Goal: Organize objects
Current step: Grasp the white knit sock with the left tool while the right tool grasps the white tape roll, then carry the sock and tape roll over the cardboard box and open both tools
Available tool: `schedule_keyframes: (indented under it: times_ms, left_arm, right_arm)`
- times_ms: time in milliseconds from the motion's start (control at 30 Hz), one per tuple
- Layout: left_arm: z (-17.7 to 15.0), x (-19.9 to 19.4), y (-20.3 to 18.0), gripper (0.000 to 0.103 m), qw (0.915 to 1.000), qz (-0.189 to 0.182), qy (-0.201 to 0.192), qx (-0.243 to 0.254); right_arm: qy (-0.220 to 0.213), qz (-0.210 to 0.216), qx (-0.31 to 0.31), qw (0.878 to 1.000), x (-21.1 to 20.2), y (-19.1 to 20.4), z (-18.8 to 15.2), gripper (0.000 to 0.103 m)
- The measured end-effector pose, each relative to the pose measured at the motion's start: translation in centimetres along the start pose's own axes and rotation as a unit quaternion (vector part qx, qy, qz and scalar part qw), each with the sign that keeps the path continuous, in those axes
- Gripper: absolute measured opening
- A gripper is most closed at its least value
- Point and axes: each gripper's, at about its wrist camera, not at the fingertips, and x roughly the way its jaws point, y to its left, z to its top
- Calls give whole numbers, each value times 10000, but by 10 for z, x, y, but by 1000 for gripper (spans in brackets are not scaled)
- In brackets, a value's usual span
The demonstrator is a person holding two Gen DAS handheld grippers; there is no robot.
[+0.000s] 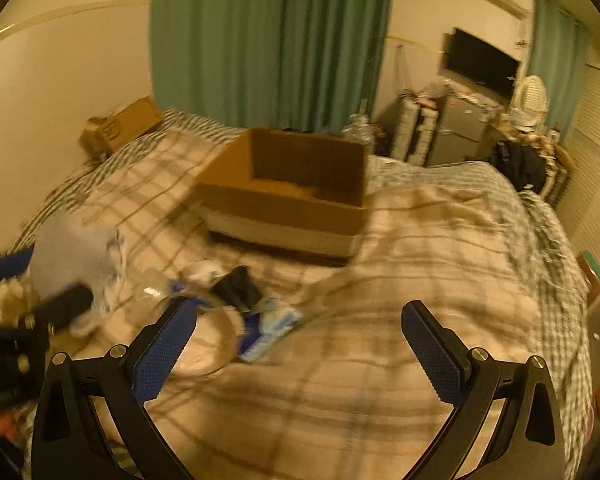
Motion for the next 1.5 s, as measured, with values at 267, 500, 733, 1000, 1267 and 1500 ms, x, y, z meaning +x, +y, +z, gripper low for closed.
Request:
schedule_keyframes:
  times_ms: [267, 500, 733, 1000, 1267, 1500]
  left_arm:
    - [-9, 24, 26, 81, 9992, 305, 224, -154]
    - [-19, 28, 29, 81, 9990, 281, 316, -140]
    - [-19, 29, 30, 81, 9990, 265, 326, -142]
    - [-8, 21, 26, 81, 9993, 210, 279, -135]
    - [52, 17, 9, 81, 9998, -2, -153, 123]
    - [127, 53, -18, 81, 9982, -94, -477, 362]
  right_arm:
    - [494, 374, -633, 9961, 30, 42, -10, 103]
    - [1049, 570, -1001, 9878, 69, 67, -16, 103]
    - [1602, 834, -816, 9802, 106, 65, -20, 85]
    - [1027, 621, -756, 9899, 65, 53, -8, 84]
    - [163, 347, -571, 9976, 13, 8, 60, 84]
    - [-372, 0, -513, 9980, 12, -30, 142, 84]
